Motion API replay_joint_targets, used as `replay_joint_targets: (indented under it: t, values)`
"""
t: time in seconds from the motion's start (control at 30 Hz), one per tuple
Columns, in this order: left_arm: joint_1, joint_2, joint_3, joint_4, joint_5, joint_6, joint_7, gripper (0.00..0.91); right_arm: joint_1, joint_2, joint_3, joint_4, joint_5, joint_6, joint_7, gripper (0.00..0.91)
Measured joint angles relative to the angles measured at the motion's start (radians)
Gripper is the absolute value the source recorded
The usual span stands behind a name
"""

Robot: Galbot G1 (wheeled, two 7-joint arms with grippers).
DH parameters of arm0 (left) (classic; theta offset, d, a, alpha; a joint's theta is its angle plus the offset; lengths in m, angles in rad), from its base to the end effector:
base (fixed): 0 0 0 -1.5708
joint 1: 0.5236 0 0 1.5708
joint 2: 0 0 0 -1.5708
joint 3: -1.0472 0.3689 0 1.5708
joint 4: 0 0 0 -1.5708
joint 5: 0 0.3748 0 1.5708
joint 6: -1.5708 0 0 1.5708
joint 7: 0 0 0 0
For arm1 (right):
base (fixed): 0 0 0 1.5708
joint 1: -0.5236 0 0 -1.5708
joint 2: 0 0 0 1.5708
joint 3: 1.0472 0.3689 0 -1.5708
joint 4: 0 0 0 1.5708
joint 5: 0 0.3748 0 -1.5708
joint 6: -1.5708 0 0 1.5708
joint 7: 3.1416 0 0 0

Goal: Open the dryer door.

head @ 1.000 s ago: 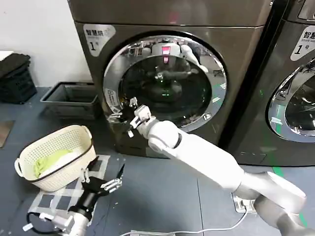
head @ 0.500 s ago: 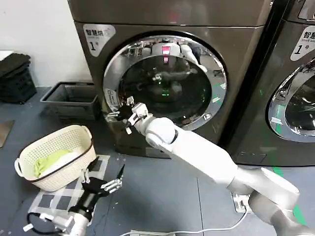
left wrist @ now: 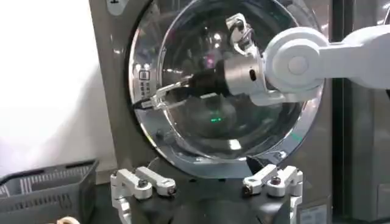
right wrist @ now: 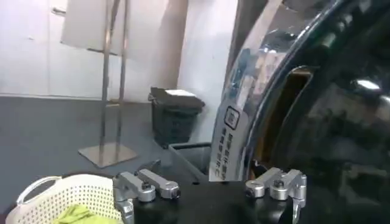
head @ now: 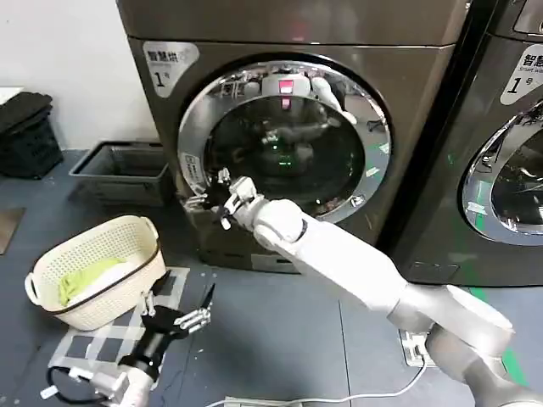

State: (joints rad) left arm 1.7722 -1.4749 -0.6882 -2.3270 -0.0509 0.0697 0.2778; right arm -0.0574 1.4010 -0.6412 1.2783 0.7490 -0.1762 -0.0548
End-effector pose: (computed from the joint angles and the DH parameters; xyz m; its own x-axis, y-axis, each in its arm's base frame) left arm 0.1304 0.0552 -0.2584 -0.9755 0.2119 0.0596 0.2176 0.9690 0.1173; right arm 0.5173 0.2444 -0.1701 -0.5509 -0.8280 0.1045 -0.8290 0.5285 -0.1830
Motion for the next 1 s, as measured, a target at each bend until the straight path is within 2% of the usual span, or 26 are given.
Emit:
replay_joint_targets:
  t: [0.33, 1.0]
  values:
    - [0.0, 0.0, 0.001, 0.0, 0.0, -0.001, 0.0, 0.907, 0.01, 0.007, -0.008, -0.048, -0.001, 0.025, -0.068, 0.907]
    - [0.007, 0.003, -0.006, -0.004, -0.001, -0.001, 0.0, 0.907, 0.017, -0.026, -0.041, -0.005, 0.01, 0.046, -0.182, 0.907]
